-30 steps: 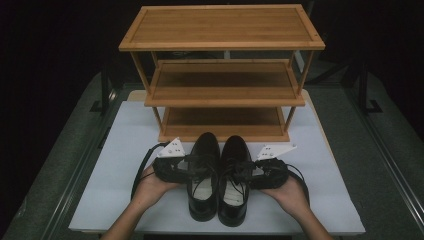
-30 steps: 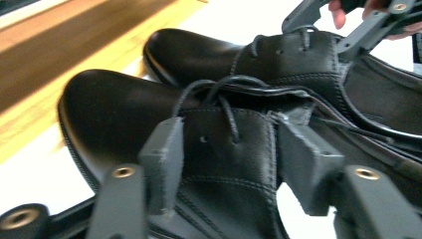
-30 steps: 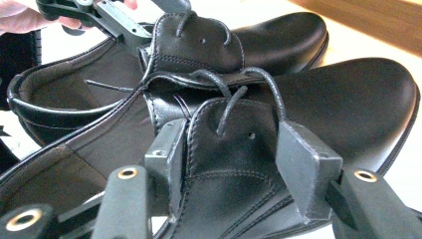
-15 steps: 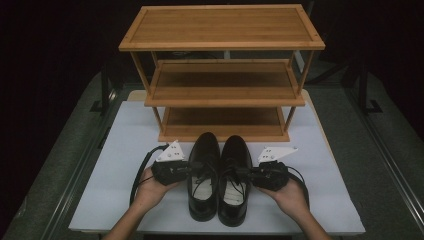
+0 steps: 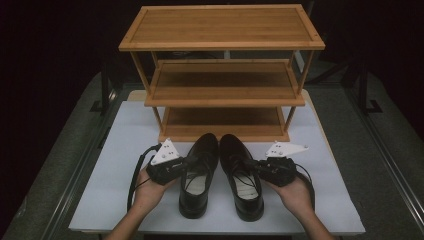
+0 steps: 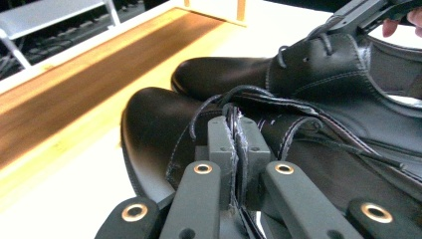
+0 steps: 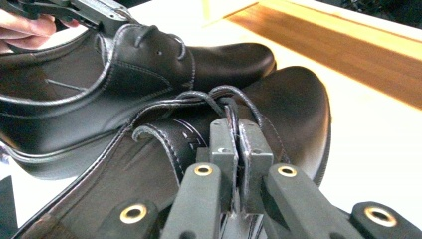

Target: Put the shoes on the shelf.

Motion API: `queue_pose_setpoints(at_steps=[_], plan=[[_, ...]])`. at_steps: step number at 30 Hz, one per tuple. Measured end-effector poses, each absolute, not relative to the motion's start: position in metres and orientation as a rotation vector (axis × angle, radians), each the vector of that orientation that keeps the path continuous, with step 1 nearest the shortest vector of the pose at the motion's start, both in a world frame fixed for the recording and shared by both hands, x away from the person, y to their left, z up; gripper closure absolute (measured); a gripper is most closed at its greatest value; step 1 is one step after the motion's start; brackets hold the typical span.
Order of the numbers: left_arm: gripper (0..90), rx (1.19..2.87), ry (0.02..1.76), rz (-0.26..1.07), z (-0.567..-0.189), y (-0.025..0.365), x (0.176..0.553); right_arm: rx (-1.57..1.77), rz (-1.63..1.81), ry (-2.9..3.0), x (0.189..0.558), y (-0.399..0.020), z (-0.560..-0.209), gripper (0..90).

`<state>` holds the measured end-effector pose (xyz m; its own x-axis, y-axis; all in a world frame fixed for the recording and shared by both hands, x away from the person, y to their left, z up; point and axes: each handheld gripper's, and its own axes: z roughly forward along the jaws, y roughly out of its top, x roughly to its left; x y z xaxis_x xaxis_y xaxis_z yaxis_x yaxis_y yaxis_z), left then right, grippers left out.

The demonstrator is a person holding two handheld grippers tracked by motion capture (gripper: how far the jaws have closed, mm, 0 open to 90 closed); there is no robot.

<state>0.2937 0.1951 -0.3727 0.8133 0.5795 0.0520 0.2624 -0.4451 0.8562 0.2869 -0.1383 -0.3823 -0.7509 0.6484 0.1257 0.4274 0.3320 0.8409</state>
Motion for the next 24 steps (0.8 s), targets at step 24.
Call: queue_pose_setpoints(at_steps=[24], plan=[[87.4, 1.979, 0.696, 0.465, -0.357, 0.198, 0.345, 1.027, 1.371, 2.246, 0.342, -0.144, -0.364, 86.7]])
